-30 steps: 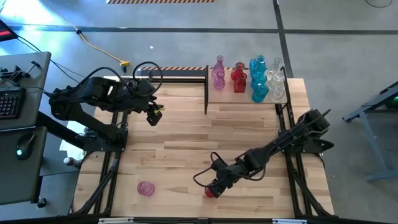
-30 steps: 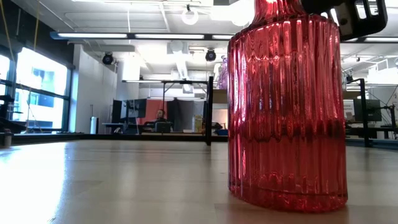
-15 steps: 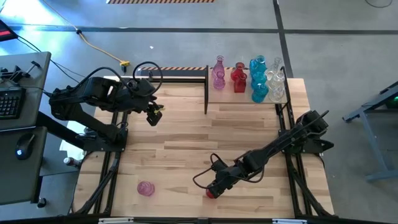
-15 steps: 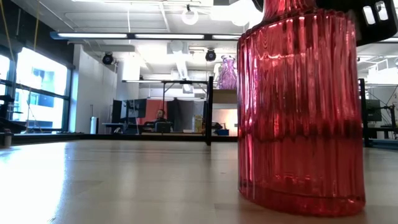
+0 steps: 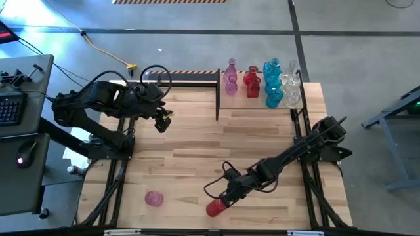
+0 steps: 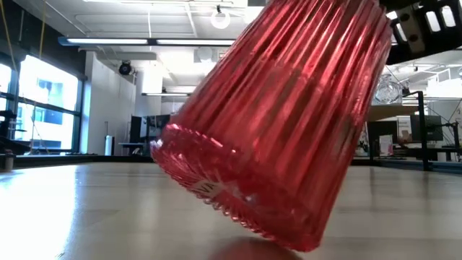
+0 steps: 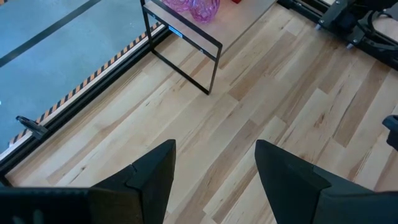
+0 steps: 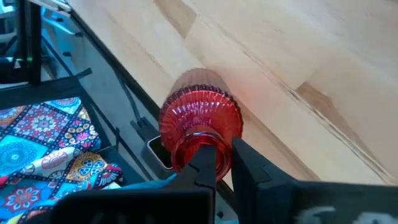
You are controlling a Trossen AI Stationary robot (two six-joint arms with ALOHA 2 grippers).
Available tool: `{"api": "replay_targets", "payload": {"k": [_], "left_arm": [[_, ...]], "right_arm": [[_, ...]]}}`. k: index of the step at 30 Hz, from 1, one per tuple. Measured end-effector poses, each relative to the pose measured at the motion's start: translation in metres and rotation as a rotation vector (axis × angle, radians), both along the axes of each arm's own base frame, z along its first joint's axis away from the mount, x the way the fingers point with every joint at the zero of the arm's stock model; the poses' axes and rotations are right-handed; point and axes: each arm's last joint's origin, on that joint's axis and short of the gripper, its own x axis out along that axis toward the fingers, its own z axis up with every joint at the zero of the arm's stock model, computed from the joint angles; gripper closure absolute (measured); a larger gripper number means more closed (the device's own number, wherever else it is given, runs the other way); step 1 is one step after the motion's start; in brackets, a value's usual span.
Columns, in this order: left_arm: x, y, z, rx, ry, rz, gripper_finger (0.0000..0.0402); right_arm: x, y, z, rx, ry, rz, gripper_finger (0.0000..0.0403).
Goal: Sort vases onto shelf
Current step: Put the red vase on the shelf aligned with the red vases
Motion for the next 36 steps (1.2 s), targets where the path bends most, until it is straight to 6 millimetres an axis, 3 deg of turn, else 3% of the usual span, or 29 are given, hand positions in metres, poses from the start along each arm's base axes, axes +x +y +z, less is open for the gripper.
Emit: {"api": "replay_targets", "payload": {"k": [14,23,36], "left_arm": [[0.000,0.000,0.000,0.000,0.000,0.000,0.0190],[0.000,0.000,0.000,0.000,0.000,0.000,0.0190],[0.000,0.000,0.000,0.000,0.000,0.000,0.0190]], "right_arm": [[-0.001,-0.001,0.003,-0.014,0.025,-0.001,0.0402],[-0.002,-0.009,0.036,-0.120,0.127,0.046,0.0403],[0.000,-0.038,0.074,-0.211,0.211,0.101,0.0403]]}}
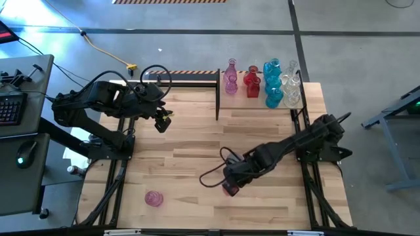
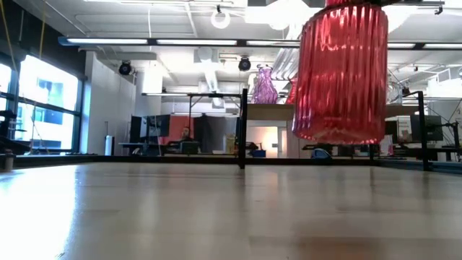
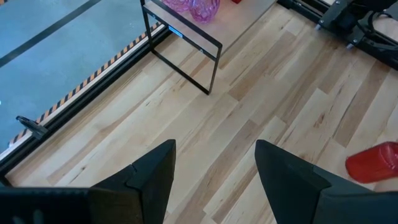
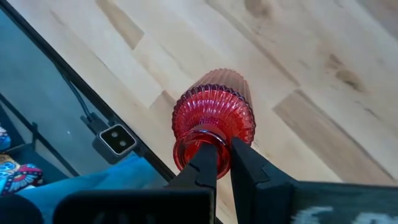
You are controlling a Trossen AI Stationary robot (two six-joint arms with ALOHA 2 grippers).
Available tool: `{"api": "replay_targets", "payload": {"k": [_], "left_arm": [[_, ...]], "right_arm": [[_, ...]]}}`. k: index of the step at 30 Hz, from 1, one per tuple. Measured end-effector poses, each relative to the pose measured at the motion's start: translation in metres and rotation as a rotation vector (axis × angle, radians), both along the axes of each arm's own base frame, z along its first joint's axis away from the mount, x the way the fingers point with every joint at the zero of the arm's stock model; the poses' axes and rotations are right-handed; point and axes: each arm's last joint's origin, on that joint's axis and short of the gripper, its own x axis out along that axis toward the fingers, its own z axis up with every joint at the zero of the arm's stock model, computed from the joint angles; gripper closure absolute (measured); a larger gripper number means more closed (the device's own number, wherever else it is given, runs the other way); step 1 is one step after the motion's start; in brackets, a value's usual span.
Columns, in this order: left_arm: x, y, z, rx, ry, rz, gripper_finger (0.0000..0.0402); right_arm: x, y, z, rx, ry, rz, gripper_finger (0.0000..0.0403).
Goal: Sort vases onto shelf
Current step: Put the red vase on the shelf aligned with the red vases
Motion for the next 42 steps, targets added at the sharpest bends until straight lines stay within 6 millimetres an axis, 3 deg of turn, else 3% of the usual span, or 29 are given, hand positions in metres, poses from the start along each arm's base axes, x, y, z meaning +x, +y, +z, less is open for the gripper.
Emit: {"api": "replay_targets", "payload": {"k": [8,20,42], "left_arm": [[0.000,0.000,0.000,0.000,0.000,0.000,0.0190],[0.000,0.000,0.000,-0.001,-0.001,0.001,0.0190],[0.000,0.000,0.000,0.000,0.000,0.000,0.0190]], "right_arm": [[-0.010,-0.029,0.025,-0.021,-0.004,0.009,0.0403],[-0.041,-0.082,0.060,-0.054,0.013,-0.026,0.0403],[-0.077,-0.197,0.097,-0.172,-0.005,-0.050,0.0403]]}}
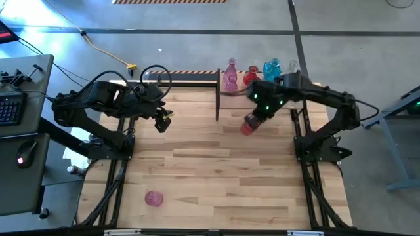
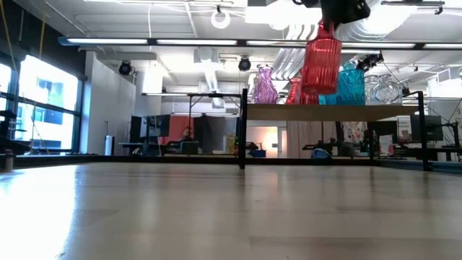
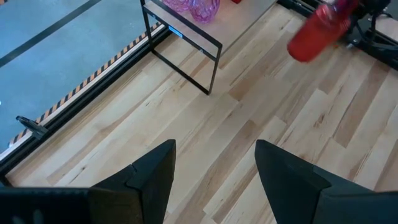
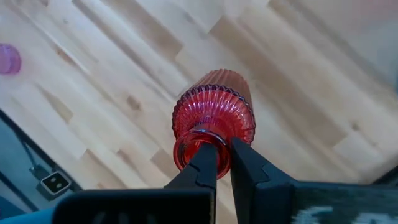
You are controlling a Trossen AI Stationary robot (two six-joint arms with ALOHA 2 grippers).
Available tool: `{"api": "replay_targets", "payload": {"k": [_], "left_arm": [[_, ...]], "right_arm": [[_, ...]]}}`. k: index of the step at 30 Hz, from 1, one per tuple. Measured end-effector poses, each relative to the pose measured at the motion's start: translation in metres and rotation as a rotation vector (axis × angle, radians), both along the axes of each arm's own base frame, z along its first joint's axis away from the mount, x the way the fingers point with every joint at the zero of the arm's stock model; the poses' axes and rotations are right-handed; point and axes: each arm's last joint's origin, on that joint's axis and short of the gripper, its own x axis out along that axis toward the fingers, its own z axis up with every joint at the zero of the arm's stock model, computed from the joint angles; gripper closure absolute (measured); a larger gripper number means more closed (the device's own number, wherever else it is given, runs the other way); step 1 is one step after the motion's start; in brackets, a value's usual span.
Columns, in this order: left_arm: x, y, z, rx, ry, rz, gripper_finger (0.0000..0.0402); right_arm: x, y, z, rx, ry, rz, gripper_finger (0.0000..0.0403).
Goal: Sort vases onto shelf
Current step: Put the red vase on the shelf aligned with the red vases
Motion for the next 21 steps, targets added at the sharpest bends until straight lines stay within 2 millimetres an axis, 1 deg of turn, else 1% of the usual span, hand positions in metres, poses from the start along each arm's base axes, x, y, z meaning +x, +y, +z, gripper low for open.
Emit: {"api": "replay_targets", "payload": {"k": [5,10,17,21], "left_arm": [[0.000,0.000,0.000,0.000,0.000,0.000,0.0190],[0.000,0.000,0.000,0.000,-0.001,0.001,0.0190],[0.000,0.000,0.000,0.000,-0.001,0.000,0.0190],[0.000,0.000,0.000,-0.001,-0.001,0.001,0.0190]], "right_arm": [[-0.010,-0.025,0.008,-0.034,-0.004,0.000,0.0403],[-0.020,-0.045,0.014,-0.065,-0.003,0.006,0.0403],[-0.030,-0.066,0.017,-0.103,-0.005,0.021,0.0403],[-0.034,-0.074,0.017,-0.115,-0.003,0.027,0.0403]]}}
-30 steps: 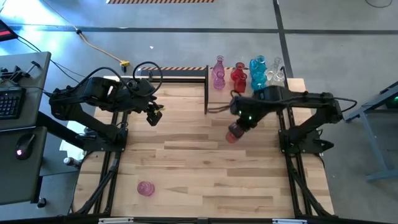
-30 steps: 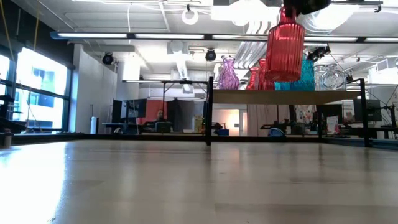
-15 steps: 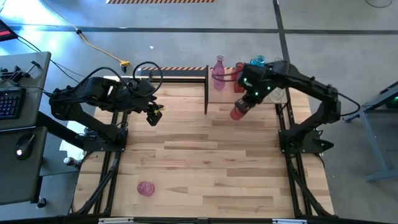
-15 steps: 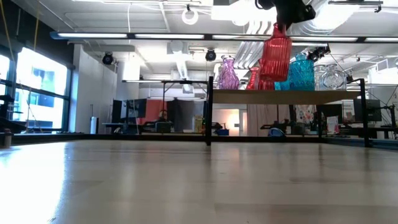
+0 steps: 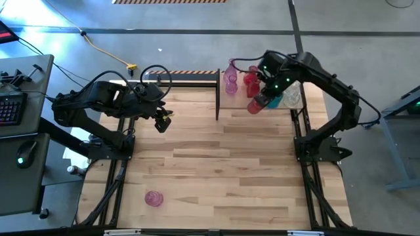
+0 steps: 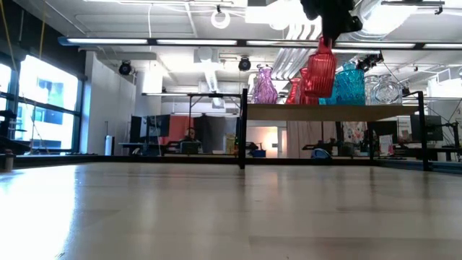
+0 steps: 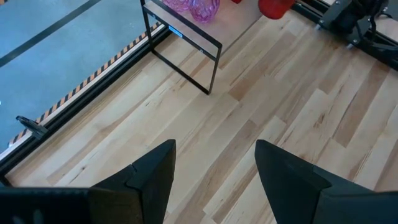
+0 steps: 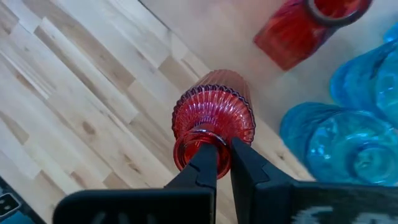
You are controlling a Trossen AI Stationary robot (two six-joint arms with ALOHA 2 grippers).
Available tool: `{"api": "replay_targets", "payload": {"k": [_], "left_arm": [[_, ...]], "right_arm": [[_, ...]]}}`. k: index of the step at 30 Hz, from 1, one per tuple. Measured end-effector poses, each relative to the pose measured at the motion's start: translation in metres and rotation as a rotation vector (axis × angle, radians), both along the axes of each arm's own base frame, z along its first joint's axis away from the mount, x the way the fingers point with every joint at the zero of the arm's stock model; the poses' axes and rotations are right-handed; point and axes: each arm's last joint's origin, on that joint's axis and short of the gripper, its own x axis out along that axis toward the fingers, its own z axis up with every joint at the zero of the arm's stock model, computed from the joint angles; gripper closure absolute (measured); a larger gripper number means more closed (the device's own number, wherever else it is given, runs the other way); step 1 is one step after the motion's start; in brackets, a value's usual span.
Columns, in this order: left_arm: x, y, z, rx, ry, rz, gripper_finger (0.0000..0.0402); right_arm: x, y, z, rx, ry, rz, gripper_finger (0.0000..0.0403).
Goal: Sort vases onto shelf
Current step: Put the red vase on the shelf aligned with the red vases
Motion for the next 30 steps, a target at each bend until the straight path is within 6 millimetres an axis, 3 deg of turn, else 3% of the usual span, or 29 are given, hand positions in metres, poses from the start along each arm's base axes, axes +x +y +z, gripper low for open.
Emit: {"api": "replay_targets", "payload": {"k": [15,30], "left_arm": [[0.000,0.000,0.000,0.001,0.001,-0.001,0.0190],[0.000,0.000,0.000,0.000,0.000,0.000,0.0190]], "right_arm": [[0.003,-0.024,-0.009,-0.033,0.024,0.065,0.0403],[0.003,-0.036,-0.011,-0.056,0.013,0.042,0.0403]]}}
